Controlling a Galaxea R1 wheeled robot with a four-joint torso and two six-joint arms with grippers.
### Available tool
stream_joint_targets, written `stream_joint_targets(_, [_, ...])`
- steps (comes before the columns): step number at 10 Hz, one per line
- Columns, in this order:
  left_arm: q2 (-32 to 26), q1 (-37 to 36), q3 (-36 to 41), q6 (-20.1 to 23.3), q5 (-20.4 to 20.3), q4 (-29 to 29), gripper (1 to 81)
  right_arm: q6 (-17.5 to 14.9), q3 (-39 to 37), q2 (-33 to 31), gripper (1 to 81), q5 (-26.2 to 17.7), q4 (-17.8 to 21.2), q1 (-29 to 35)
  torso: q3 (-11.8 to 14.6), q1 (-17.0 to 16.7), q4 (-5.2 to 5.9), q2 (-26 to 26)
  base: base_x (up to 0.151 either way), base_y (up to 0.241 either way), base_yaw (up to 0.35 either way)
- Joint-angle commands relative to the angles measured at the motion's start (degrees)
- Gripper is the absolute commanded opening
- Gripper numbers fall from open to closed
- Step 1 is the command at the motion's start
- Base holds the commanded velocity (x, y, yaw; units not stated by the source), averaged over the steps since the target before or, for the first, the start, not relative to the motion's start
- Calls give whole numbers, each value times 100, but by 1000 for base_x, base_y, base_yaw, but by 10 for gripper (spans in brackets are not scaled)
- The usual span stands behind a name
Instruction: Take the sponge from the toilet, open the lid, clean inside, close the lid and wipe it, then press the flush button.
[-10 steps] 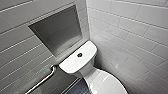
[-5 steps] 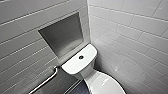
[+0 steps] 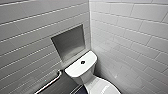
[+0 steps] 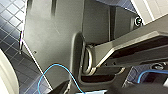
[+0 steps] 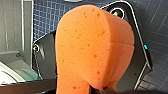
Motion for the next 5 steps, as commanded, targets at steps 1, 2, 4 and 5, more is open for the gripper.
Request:
stream_joint_targets(1, [-9,-62,-88,4,415,43,811,-13,-427,219,10,-192,-352,-136,556,-362,0,564,0,0,0])
stream_joint_targets(2, [9,-71,-123,4,415,43,811,-13,-576,316,10,-192,-396,-171,768,-503,0,772,0,0,0])
stream_joint_targets(4, [52,-62,-194,4,415,43,811,-13,-700,413,10,-174,-440,-206,1185,-774,-145,1179,0,0,0])
stream_joint_targets(5, [88,-71,-255,4,415,43,811,-13,-692,422,10,-139,-519,-206,1395,-907,-180,1384,0,0,0])
